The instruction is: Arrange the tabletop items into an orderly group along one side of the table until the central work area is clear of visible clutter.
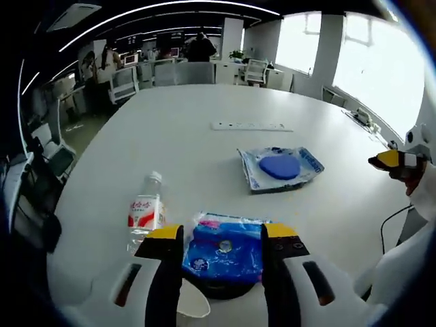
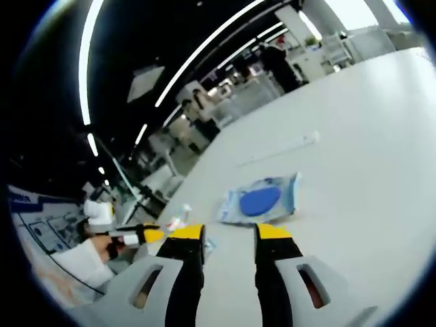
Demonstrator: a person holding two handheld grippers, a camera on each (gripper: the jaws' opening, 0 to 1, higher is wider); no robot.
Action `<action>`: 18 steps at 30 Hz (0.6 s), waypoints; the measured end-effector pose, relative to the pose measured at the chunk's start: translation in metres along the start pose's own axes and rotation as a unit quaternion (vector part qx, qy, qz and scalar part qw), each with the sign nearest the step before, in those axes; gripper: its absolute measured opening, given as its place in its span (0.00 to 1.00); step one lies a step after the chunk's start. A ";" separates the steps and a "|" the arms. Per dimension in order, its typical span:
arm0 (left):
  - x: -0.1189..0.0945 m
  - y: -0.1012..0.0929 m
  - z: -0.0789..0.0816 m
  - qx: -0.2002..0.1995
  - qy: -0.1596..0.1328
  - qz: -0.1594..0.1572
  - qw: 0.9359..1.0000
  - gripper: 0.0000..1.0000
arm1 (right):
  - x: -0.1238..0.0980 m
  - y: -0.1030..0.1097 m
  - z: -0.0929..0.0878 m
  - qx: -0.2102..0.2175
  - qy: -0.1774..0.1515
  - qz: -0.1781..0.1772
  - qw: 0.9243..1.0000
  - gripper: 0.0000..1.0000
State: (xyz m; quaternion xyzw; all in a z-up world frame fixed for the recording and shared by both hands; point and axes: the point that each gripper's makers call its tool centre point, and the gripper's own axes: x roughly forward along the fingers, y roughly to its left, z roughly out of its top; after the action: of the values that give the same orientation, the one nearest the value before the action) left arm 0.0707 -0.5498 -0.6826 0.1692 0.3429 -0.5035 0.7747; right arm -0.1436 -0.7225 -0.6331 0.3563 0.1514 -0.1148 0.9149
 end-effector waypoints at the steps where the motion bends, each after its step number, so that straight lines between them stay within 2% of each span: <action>1: 0.002 0.003 -0.006 0.000 0.013 0.003 1.000 0.45 | 0.001 0.001 -0.002 -0.001 0.003 0.002 1.000 0.27; 5: 0.009 0.016 -0.018 0.010 0.042 0.014 0.999 0.44 | 0.002 0.008 -0.003 0.002 0.006 0.011 1.000 0.27; 9: 0.014 0.028 -0.017 0.018 0.044 0.017 0.999 0.40 | 0.003 0.011 -0.005 -0.008 0.014 0.018 1.000 0.27; 12: 0.018 0.035 -0.020 0.004 0.051 0.015 0.999 0.35 | 0.004 0.013 -0.008 -0.008 0.018 0.021 1.000 0.28; 18: 0.022 0.038 -0.024 0.022 0.066 0.016 0.997 0.37 | 0.005 0.015 -0.012 -0.005 0.025 0.024 0.999 0.28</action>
State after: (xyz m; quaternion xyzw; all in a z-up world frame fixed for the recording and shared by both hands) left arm 0.1021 -0.5335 -0.7183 0.2242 0.3793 -0.4865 0.7545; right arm -0.1366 -0.7042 -0.6343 0.3578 0.1664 -0.0826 0.9151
